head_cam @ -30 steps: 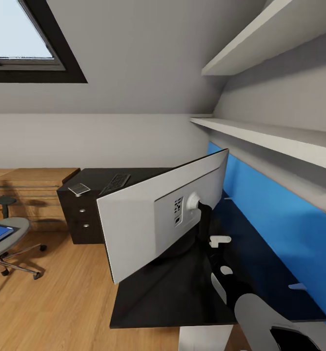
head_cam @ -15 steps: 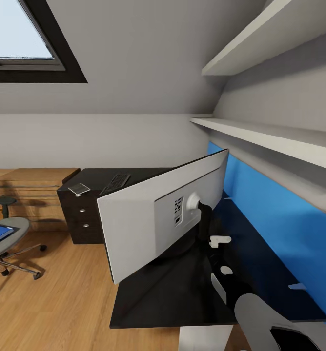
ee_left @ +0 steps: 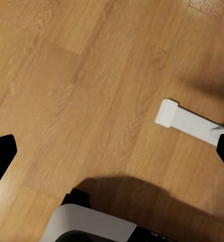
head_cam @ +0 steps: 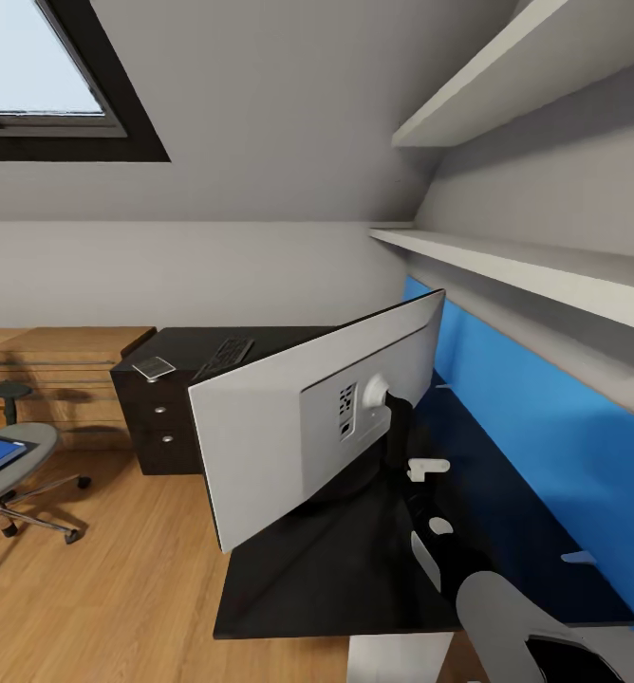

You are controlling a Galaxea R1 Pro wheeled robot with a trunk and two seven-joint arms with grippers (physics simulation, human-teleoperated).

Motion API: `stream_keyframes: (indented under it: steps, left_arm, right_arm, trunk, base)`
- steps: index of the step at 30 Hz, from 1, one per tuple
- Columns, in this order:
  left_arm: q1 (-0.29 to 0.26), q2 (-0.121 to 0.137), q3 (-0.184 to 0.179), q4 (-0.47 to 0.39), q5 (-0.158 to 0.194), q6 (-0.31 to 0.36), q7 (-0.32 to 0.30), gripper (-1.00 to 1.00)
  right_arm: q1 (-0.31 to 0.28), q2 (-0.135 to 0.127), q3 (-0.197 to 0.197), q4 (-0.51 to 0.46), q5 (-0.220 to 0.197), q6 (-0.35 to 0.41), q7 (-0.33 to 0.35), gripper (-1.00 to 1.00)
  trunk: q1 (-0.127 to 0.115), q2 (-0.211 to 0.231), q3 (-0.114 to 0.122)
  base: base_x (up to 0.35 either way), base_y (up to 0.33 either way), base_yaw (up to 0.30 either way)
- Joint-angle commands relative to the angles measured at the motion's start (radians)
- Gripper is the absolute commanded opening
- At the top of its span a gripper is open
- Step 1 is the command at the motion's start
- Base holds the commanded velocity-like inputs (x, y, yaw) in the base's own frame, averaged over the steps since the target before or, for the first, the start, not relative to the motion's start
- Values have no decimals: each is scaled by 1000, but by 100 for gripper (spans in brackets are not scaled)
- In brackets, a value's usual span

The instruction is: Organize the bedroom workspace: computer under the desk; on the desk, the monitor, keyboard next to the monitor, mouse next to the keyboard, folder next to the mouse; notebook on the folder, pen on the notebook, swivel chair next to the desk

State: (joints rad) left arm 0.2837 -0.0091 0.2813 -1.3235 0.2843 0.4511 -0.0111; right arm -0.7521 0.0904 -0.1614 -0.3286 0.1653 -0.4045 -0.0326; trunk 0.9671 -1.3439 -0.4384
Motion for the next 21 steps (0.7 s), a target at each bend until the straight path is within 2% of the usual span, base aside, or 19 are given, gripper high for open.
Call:
stream_keyframes:
  steps: [1,12,21]
  left_arm:
    - [0,-1,2,-2,8,6,-1,100]
    - [0,0,2,-2,7,6,-1,100]
    - [0,0,2,-2,7,6,-1,100]
  right_arm:
    - [-1,0,2,1,2,-4,-6,-100]
    - [-1,0,2,3,3,-4,-6,-100]
    - [-1,0,2,5,3,-4,-6,-100]
  trunk:
    - [0,-1,-1]
    - [0,-1,-1]
    - [0,-1,-1]
  base:
    - [74,-41,0]
    - [57,-46,0]
    - [2,-162,0]
